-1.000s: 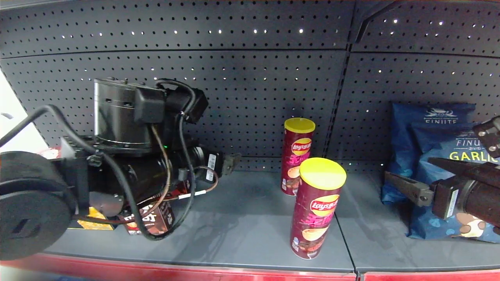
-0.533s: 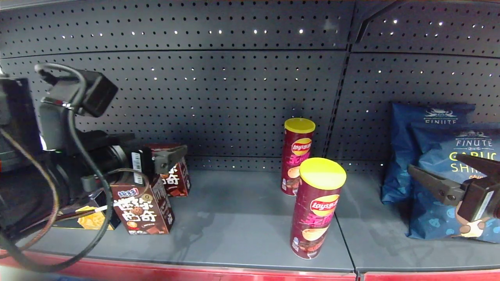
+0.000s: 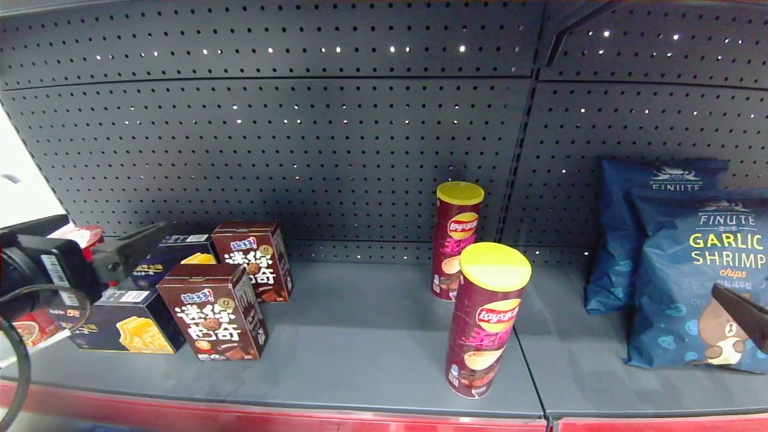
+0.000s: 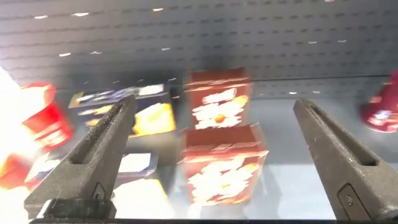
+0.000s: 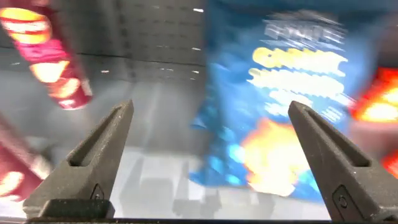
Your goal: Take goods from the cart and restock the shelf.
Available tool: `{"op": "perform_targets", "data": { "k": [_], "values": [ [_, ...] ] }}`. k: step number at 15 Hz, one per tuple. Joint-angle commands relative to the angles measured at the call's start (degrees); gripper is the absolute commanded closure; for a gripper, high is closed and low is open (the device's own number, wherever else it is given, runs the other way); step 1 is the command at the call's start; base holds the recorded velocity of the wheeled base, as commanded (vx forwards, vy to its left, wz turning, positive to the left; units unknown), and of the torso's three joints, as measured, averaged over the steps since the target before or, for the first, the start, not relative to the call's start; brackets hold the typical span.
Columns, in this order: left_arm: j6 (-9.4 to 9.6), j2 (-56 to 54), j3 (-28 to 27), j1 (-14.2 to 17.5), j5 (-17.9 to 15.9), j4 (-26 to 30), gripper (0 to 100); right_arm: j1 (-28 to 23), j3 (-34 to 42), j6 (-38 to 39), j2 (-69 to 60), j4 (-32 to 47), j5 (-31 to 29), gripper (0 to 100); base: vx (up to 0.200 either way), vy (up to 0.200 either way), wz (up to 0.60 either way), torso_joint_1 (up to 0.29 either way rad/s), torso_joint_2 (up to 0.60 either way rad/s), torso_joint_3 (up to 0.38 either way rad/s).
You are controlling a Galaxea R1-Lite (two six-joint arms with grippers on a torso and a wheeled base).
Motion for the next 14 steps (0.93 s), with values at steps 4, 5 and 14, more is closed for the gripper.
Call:
{"op": "perform_targets", "data": {
  "k": [4,5,14],
  "values": [
    [0.02,-12.19,8.23,7.66,-0.16,-0.16,0,-0.37,2.45,0.37,-7.00,-0.32,-8.56,0,0.000,0.000,0.00,0.000,0.00,0.000],
    [0.02,-13.68,9.46,8.01,-0.25,-0.07,0,0.34,2.45,0.29,-7.09,-0.32,-9.88,0,0.000,0.000,0.00,0.000,0.00,0.000],
    [0.37,-29.24,22.73,7.92,4.32,0.80,0,-4.50,14.75,0.81,-19.22,0.12,-20.25,0,0.000,0.000,0.00,0.000,0.00,0.000]
  ]
}}
